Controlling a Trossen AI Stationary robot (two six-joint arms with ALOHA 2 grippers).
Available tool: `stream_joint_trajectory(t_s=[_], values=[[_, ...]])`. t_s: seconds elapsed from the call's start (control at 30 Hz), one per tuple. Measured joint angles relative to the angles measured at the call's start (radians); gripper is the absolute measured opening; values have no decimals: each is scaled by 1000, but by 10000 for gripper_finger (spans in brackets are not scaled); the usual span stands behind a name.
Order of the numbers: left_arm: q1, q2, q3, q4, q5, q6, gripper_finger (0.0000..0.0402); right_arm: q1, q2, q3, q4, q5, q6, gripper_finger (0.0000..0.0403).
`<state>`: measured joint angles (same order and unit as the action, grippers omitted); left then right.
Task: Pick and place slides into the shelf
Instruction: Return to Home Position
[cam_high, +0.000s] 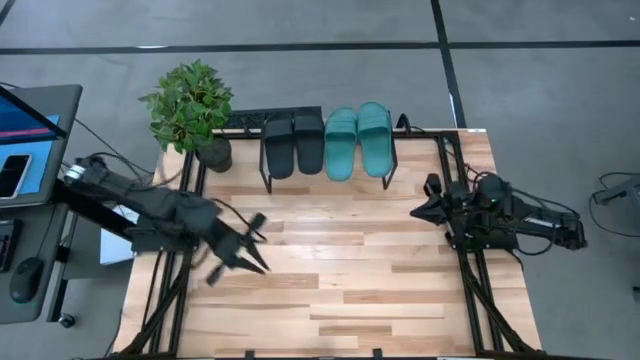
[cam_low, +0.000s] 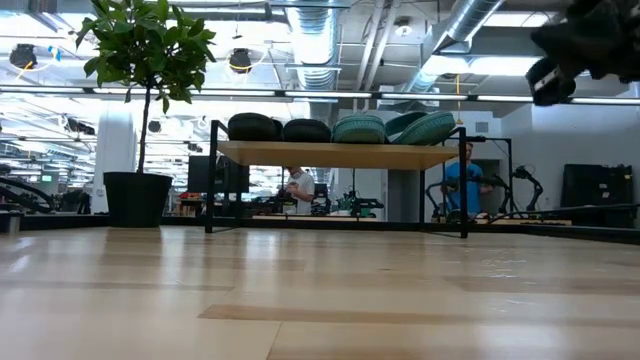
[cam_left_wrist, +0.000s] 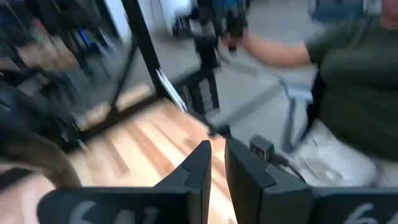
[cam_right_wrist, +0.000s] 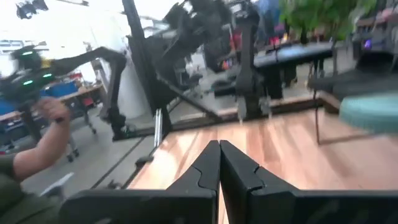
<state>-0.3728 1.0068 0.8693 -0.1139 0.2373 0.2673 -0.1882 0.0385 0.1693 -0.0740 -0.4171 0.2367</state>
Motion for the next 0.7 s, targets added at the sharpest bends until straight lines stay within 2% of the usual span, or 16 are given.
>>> stream_joint_trajectory(t_s=[0.13,0.23,0.33,0.4,0.53,0.7], values=[[32,-287,-322,282,-5,2,36,20,2,-8,-107,-1,-13,0],[33,-499,-529,440,-85,5,36,33,1,-8,-141,-1,-73,0],[33,-670,-689,523,-192,-17,36,44,1,-8,-137,-1,-141,0],[34,-761,-759,521,-220,-34,36,45,1,-8,-136,-1,-157,0],[33,-886,-841,493,-201,-61,36,45,1,-8,-147,-1,-157,0],[33,-944,-858,335,-222,-121,36,45,1,-7,-168,0,-158,0]])
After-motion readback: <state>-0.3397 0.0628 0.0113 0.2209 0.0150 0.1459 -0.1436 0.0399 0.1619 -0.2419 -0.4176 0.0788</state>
